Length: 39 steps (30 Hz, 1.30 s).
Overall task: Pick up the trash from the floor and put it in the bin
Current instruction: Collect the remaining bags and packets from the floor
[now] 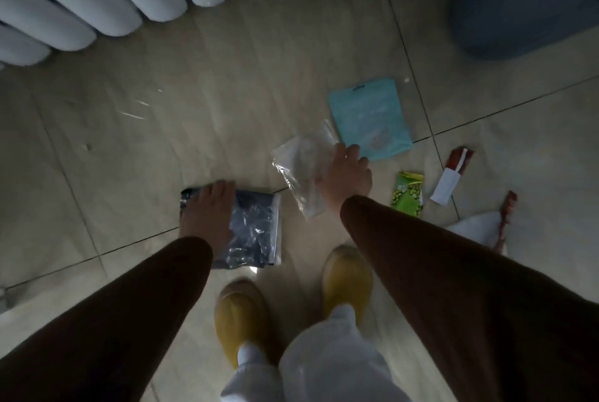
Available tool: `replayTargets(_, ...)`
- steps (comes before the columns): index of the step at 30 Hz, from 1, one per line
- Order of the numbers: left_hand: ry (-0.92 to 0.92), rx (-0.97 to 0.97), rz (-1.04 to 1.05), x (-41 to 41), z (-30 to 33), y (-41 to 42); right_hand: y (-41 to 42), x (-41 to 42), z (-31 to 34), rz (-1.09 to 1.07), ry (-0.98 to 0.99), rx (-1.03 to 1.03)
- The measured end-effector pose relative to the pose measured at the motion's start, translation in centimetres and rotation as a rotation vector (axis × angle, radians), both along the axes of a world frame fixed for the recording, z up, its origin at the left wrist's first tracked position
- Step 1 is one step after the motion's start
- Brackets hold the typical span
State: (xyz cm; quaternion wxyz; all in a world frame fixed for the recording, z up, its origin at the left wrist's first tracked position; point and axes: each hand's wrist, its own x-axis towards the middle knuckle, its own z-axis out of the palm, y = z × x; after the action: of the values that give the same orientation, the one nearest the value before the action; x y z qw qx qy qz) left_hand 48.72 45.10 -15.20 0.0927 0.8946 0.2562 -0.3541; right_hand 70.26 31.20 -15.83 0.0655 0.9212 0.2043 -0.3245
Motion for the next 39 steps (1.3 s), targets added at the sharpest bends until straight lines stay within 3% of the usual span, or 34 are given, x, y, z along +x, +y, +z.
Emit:
replayTargets(5, -0.027, 0.103, -0.194, -0.2, -5.2, 0.4, 0.0, -0.7, -5.2, -0.082, -0.141, -0.063)
replayTargets(8, 0.078, 0.096, -0.228, 0.0, -5.5, 0.1, -0.2, -1.3, -5.7, -0.112, -0.16, -0.023)
replayTargets(13, 0.123, -0.049, -0.098, 2.4, -2.5, 0.1, -3.2, -0.4, -2.6, -0.087, 0.013, 0.135)
replayTargets(17, 0.075, -0.254, -0.151, 7.7, 2.4, 0.7, -8.6, 0.1, 1.8, -0.436, 0.209, 0.285)
replayTargets(20, 0.072, -0.323, -0.352, 14.9, 5.9, 0.2, -13.0, 0.8, 4.1, -0.813, 0.336, 0.343)
replayTargets(25, 0.21, -0.419, -0.658, 28.3, 7.2, -4.6, -19.3, 2.1, 4.9, -1.067, 0.382, 0.276)
replayTargets(28, 0.259, -0.419, -0.823, 33.4, 5.0, -9.3, -20.3, 2.2, 3.1, -0.977, 0.294, 0.206)
replayTargets(30, 0.221, -0.371, -0.959, 35.3, 2.5, -12.1, -20.3, 2.2, 1.1, -0.827, 0.184, 0.147)
replayTargets(33, 0.088, -0.243, -1.165, 36.3, -2.0, -14.6, -19.3, 1.9, -1.6, -0.766, 0.08, 0.16)
replayTargets(39, -0.252, 0.008, -1.398, 34.2, -6.1, -14.1, -18.0, 1.4, -3.9, -0.912, -0.109, 0.328)
